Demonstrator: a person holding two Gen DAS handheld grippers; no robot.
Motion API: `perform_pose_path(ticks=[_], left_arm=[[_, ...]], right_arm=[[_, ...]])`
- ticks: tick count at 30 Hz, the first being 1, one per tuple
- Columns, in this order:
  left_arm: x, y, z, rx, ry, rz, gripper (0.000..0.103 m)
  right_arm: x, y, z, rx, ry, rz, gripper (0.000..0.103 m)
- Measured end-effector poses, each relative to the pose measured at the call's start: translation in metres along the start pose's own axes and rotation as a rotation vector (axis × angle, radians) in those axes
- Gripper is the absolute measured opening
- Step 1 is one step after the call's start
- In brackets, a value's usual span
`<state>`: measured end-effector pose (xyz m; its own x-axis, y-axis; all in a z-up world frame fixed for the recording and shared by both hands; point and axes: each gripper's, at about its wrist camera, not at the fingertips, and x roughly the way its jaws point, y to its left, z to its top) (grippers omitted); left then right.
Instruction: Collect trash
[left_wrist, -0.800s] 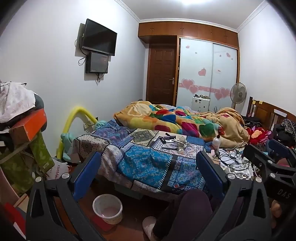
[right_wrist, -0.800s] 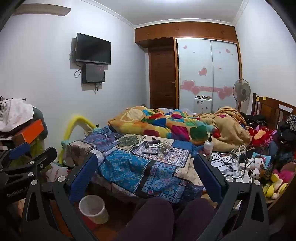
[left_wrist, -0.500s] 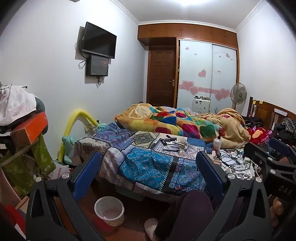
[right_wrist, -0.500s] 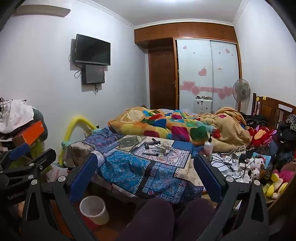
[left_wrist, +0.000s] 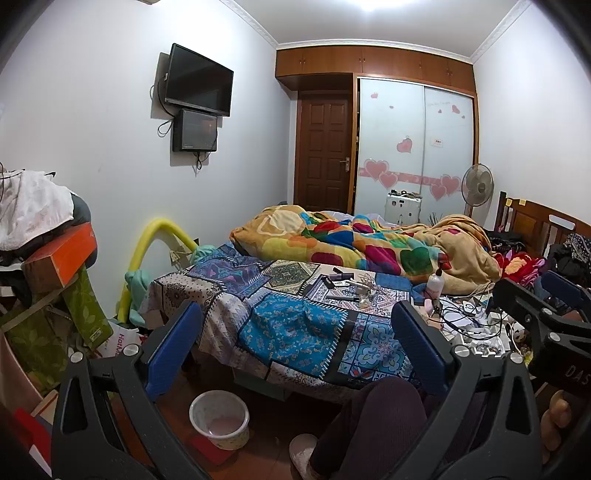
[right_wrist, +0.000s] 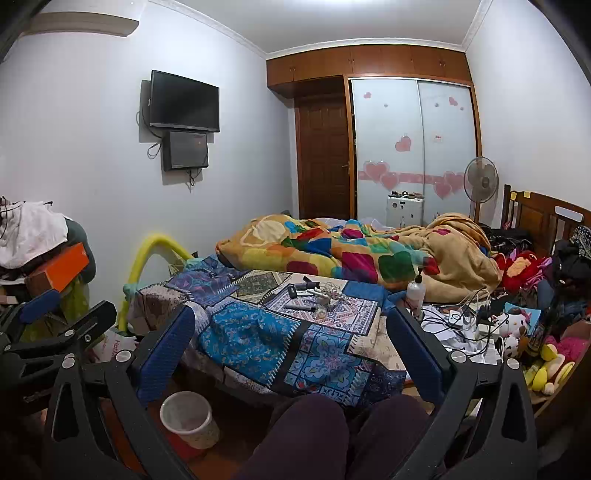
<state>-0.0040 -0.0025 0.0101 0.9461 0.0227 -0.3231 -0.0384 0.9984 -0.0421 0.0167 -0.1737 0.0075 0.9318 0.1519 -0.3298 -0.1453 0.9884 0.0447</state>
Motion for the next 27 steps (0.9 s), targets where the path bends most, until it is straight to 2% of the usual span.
perform_pose_path(ticks=[27], left_arm=[[-0.0013, 0.0079, -0.0041, -0.006, -0.003, 0.002, 0.103]], right_arm=[[-0.0055, -0.0008, 0.0005, 0.004, -0.008, 0.004, 0.103]])
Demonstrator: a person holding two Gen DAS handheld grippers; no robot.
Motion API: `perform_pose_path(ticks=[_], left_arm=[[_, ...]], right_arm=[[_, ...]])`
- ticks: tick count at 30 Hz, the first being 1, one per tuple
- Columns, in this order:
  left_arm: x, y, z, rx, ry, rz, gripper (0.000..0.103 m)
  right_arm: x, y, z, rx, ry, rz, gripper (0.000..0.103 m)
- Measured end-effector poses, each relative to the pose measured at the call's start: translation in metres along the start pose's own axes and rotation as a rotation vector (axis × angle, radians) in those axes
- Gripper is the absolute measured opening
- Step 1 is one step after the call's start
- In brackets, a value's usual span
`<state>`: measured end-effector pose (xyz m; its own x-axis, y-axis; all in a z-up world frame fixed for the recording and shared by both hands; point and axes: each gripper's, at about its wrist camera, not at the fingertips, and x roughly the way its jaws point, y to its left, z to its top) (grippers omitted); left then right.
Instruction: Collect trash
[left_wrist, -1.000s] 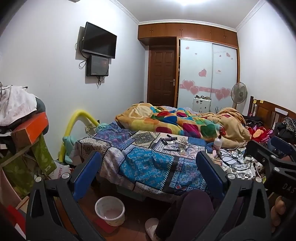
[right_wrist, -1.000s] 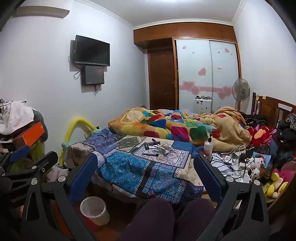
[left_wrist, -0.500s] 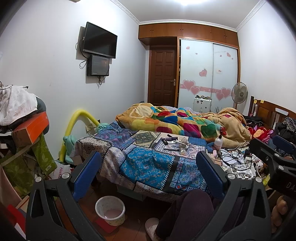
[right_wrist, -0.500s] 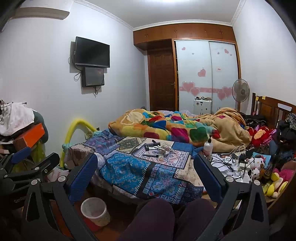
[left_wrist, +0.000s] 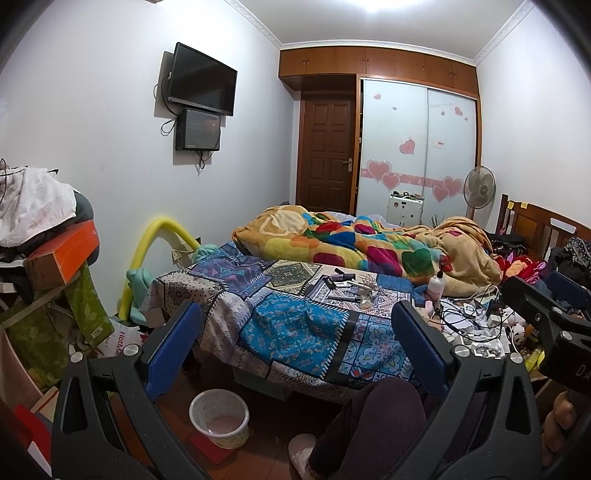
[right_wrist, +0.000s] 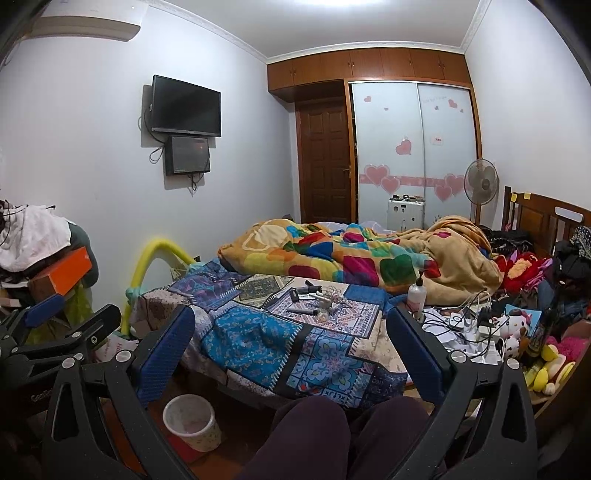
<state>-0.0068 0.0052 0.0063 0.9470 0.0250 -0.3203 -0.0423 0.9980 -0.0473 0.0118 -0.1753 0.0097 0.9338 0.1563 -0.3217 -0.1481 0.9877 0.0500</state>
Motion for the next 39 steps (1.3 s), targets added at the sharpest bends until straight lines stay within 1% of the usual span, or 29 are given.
perform_pose_path(ticks=[20, 25, 30, 31, 36, 39], left_arm=[[0.002, 0.002, 0.0, 0.0, 0.002, 0.003, 0.103], [0.002, 0.002, -0.003, -0.002, 0.001, 0.005, 0.103], [0.004, 0.002, -0.006, 0.001, 0.006, 0.011, 0.103], [0.005, 0.003, -0.007, 0.0, 0.005, 0.013, 0.103], [0.015, 0.005, -0.01, -0.014, 0.022, 0.026, 0.103], [0.027, 0.005, -0.006, -0.028, 0.042, 0.021, 0.103]], right_arm=[[0.0, 0.002, 0.001, 0.003, -0.002, 0.002, 0.103], [-0.003, 0.006, 0.008, 0.002, 0.003, 0.005, 0.103], [0.004, 0.009, 0.003, 0.004, 0.012, 0.011, 0.103], [0.006, 0.008, -0.002, 0.006, 0.016, 0.014, 0.103], [0.012, 0.006, -0.002, 0.001, 0.015, 0.014, 0.103], [0.019, 0.003, -0.002, -0.001, 0.009, 0.006, 0.103]])
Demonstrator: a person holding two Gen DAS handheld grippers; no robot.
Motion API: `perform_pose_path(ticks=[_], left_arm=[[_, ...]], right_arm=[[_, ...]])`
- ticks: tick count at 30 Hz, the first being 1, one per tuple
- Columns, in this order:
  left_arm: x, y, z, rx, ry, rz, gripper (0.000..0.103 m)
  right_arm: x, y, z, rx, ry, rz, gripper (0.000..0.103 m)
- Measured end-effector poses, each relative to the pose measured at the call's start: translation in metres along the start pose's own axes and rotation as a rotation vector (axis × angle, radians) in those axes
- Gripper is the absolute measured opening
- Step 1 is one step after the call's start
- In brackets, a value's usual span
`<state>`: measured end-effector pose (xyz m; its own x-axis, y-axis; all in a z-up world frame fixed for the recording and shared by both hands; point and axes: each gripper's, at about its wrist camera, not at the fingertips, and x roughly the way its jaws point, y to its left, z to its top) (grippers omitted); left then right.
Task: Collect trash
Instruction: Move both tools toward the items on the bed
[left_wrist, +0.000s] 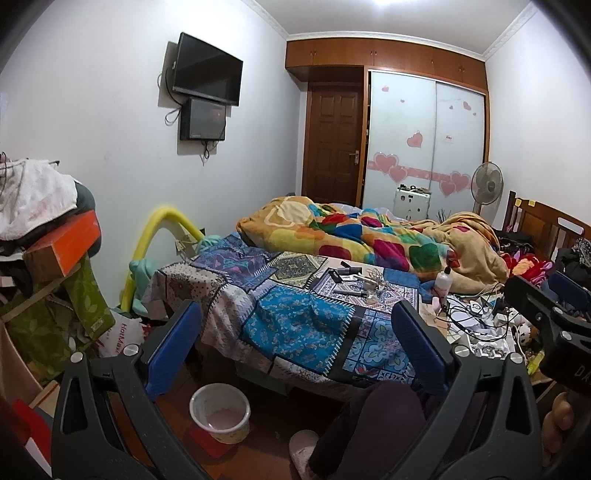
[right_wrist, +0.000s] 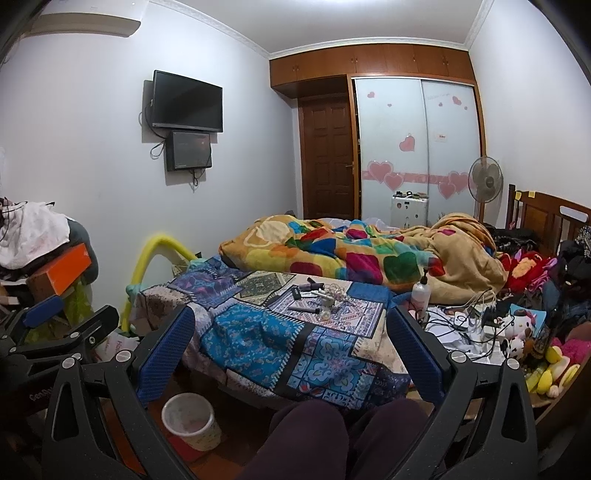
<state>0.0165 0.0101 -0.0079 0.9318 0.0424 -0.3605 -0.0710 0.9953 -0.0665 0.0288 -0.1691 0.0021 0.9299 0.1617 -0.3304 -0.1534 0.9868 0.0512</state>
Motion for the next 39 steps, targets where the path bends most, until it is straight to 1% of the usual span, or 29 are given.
perform_pose_path(ticks=[3, 10, 14, 19, 25, 28, 32, 35, 39], left_arm=[[0.014, -0.002, 0.005, -0.005, 0.017, 0.001, 0.103], [0.053, -0.005, 0.019, -0.035, 0.017, 0.005, 0.103], [0.078, -0.013, 0.029, 0.012, 0.017, 0.038, 0.102], [0.116, -0.026, 0.037, 0.034, 0.029, 0.045, 0.102], [0.175, -0.047, 0.04, 0.082, 0.077, 0.038, 0.102], [0.208, -0.055, 0.038, 0.081, 0.107, 0.02, 0.102], [0.258, -0.059, 0.035, 0.019, 0.17, -0.036, 0.102], [0.298, -0.062, 0.031, -0.009, 0.216, -0.044, 0.102], [0.347, -0.068, 0.02, -0.008, 0.276, -0.04, 0.102]], right_arm=[[0.01, -0.003, 0.002, -0.001, 0.003, -0.008, 0.103], [0.037, -0.016, 0.008, 0.001, 0.0, -0.032, 0.103], [0.058, -0.02, 0.012, -0.034, -0.018, -0.057, 0.103], [0.09, -0.031, 0.017, -0.045, -0.012, -0.047, 0.103], [0.136, -0.05, 0.019, -0.034, 0.003, -0.059, 0.103], [0.163, -0.062, 0.02, -0.028, 0.032, -0.065, 0.103], [0.204, -0.079, 0.017, -0.027, 0.086, -0.078, 0.103], [0.232, -0.092, 0.015, -0.028, 0.132, -0.083, 0.103], [0.275, -0.113, 0.007, 0.011, 0.213, -0.07, 0.103]])
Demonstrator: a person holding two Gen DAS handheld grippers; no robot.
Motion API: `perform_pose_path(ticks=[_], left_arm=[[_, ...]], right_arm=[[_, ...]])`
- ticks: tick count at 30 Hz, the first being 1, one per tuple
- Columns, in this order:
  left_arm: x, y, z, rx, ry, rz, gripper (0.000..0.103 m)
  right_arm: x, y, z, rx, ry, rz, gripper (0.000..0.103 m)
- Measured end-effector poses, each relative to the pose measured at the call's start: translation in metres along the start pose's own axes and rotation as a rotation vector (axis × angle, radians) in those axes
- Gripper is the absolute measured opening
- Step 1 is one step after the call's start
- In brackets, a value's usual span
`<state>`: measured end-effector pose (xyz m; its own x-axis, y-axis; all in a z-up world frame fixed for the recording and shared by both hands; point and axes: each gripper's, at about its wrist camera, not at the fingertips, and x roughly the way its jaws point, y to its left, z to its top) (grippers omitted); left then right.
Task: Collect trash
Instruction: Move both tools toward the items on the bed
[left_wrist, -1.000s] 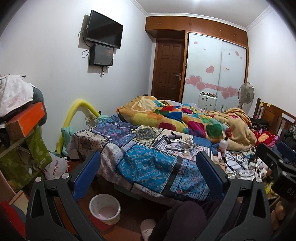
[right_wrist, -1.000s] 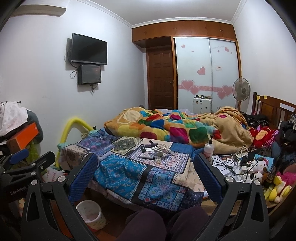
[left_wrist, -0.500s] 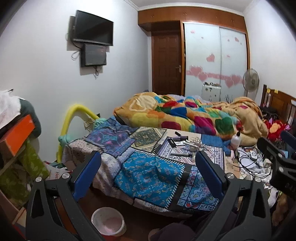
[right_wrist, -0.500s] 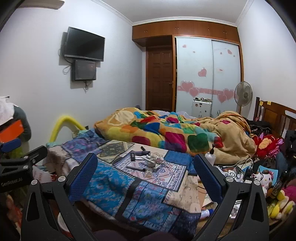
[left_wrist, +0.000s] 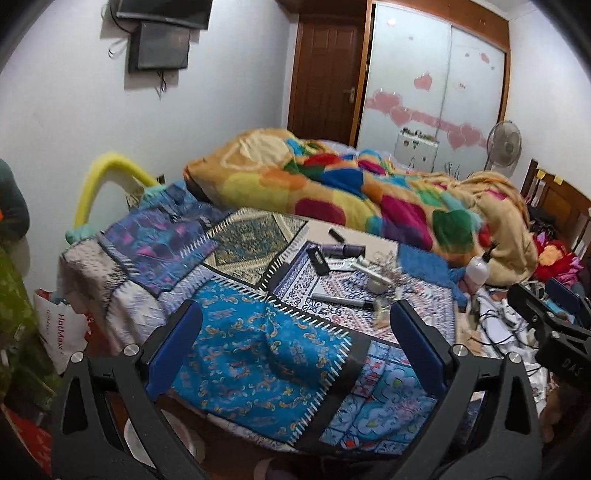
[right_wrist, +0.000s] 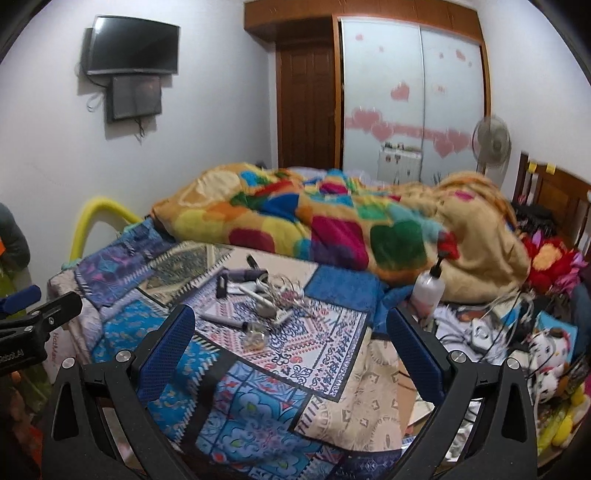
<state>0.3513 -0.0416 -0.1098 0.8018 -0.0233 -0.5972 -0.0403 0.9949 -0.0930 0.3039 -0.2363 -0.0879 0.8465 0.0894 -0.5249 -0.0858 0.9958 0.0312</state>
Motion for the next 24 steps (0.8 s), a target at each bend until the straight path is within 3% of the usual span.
perform_pose_path(ticks=[5, 10, 18, 24], left_arm=[[0.06, -0.012, -0.001, 0.043, 0.087, -0.011, 0.102], [0.111, -0.029, -0.009, 0.096, 0.143, -0.023, 0.098], [0.163, -0.031, -0.011, 0.13, 0.222, -0.089, 0.09], [0.196, -0.029, 0.008, 0.195, 0.226, -0.133, 0.09]], right_arm=[[0.055, -0.016, -0.004, 0.018, 0.116, 0.029, 0.103], [0.103, -0.025, -0.01, 0.042, 0.226, 0.092, 0.087], [0.171, -0.014, -0.03, 0.103, 0.405, 0.272, 0.061], [0.197, 0.009, -0.042, 0.064, 0.457, 0.313, 0.051]])
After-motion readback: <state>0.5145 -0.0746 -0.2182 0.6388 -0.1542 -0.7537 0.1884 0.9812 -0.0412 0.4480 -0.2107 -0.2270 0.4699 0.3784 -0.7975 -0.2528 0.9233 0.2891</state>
